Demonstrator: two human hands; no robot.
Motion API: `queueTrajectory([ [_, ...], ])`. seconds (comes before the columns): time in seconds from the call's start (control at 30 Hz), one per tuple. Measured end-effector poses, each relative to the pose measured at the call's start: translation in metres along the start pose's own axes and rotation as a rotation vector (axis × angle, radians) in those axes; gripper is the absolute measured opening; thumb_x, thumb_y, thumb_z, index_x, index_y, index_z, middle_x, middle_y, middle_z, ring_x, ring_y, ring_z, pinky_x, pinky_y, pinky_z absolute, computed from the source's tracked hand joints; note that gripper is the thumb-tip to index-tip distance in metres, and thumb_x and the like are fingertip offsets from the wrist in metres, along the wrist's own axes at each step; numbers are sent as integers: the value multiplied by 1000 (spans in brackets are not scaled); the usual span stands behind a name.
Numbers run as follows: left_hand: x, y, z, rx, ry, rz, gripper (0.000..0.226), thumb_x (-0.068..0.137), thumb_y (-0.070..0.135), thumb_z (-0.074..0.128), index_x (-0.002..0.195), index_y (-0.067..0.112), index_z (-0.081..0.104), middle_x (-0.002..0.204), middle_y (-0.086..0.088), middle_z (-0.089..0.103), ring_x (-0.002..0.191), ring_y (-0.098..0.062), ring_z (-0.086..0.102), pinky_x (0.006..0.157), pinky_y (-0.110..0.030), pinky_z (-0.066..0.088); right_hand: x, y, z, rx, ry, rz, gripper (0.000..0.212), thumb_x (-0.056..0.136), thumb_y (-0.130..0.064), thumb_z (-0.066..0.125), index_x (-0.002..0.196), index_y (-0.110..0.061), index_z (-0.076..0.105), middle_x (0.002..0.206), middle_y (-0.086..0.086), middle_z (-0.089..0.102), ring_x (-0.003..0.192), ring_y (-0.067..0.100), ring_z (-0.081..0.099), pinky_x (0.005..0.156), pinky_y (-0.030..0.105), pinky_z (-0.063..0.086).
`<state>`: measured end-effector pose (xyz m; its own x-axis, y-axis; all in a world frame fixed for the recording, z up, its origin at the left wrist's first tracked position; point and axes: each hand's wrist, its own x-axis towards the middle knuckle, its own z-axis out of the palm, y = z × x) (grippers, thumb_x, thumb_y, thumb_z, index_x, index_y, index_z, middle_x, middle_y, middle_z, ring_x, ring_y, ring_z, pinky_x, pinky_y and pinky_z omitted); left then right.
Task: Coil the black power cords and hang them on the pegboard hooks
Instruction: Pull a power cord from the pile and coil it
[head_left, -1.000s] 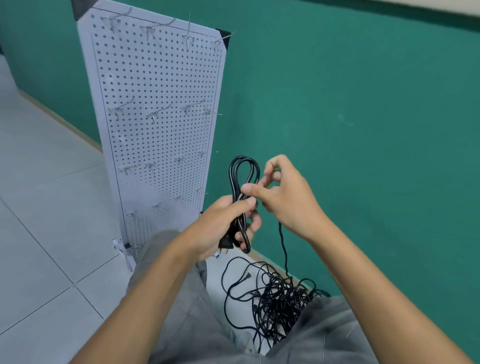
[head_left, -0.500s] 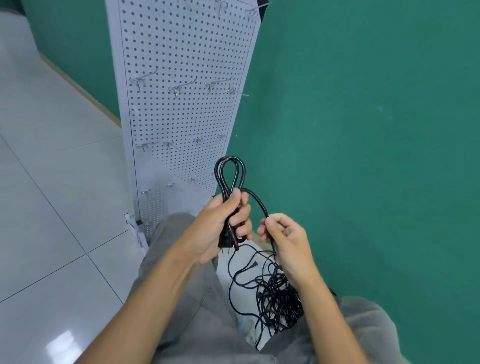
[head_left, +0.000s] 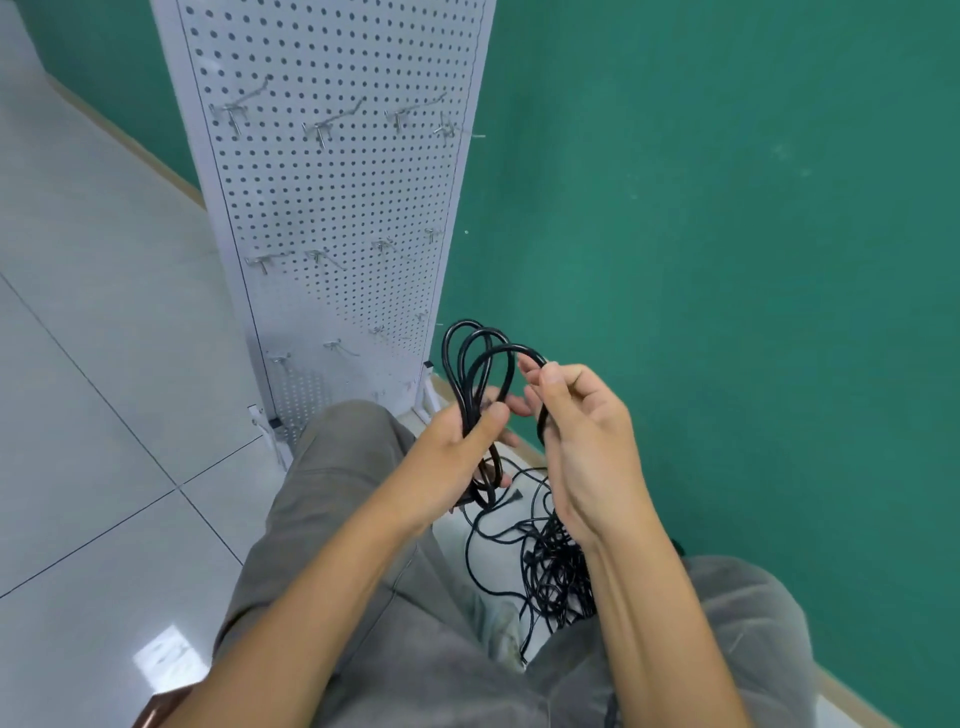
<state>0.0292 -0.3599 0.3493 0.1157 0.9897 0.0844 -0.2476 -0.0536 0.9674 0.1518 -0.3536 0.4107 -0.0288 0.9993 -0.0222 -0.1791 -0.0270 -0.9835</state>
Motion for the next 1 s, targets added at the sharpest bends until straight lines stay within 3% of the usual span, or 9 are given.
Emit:
queueTrajectory([
  [0.13,-2,-4,3,13,-40,-28,30,98,45,51,114,28,70,118,4,73,102,-18,65,68,-38,60,-2,-7,6,-56,-10,23,21,104,-20,56,85,-13,60,80,-8,75,72,16,66,78,47,50],
  [0.23,0,-9,-2,95,-72,-36,34,99,53,52,116,31,71,117,-11,70,90,-23,66,77,-54,59,-1,-7,5,-121,8,12,21,102,-19,60,84,-9,64,87,-6,75,77,20,65,73,41,52],
  [0.3,0,-11,-3,132,-112,-41,40,98,54,50,117,24,69,106,-10,68,81,-16,67,74,-38,58,3,-7,2,-240,50,-11,22,100,-20,64,86,-3,69,105,-3,75,76,11,68,62,26,54],
  [0.4,0,-15,0,187,-165,-21,42,103,49,44,105,13,66,97,-3,66,82,-11,64,79,-27,53,9,-8,-4,-387,113,-61,22,94,-19,72,80,-3,77,122,-5,70,69,2,69,51,35,54],
  [0.5,4,-15,3,189,-185,12,36,108,43,42,92,17,61,87,6,66,93,-13,63,97,-35,50,12,-13,-7,-403,100,-96,23,96,-15,69,78,-3,76,118,-5,72,55,2,65,47,31,53],
  [0.63,7,-8,11,83,-162,17,35,105,36,41,86,8,49,69,2,51,72,-5,64,77,-17,46,12,-13,-2,-365,82,-61,23,103,-22,59,90,-8,71,99,5,77,58,19,64,32,27,42],
  [0.8,11,-7,19,-144,-64,-47,32,104,38,46,94,9,49,59,4,35,50,-12,42,61,-25,47,18,8,-5,-243,-30,-44,18,107,-36,46,123,-28,45,103,-15,75,88,31,68,81,47,58],
  [0.87,13,-5,18,-181,-22,-73,35,108,36,44,84,11,46,58,5,34,48,-12,38,55,-26,43,20,28,-20,-313,-88,-30,25,106,-47,36,125,-36,49,114,-18,70,109,11,69,104,35,52],
  [1.0,15,0,7,-253,54,-72,35,108,39,45,82,17,45,60,7,32,49,-12,35,56,-27,42,11,78,-52,-537,-272,149,55,105,-57,21,113,-35,70,114,-23,73,117,-7,61,106,23,42],
])
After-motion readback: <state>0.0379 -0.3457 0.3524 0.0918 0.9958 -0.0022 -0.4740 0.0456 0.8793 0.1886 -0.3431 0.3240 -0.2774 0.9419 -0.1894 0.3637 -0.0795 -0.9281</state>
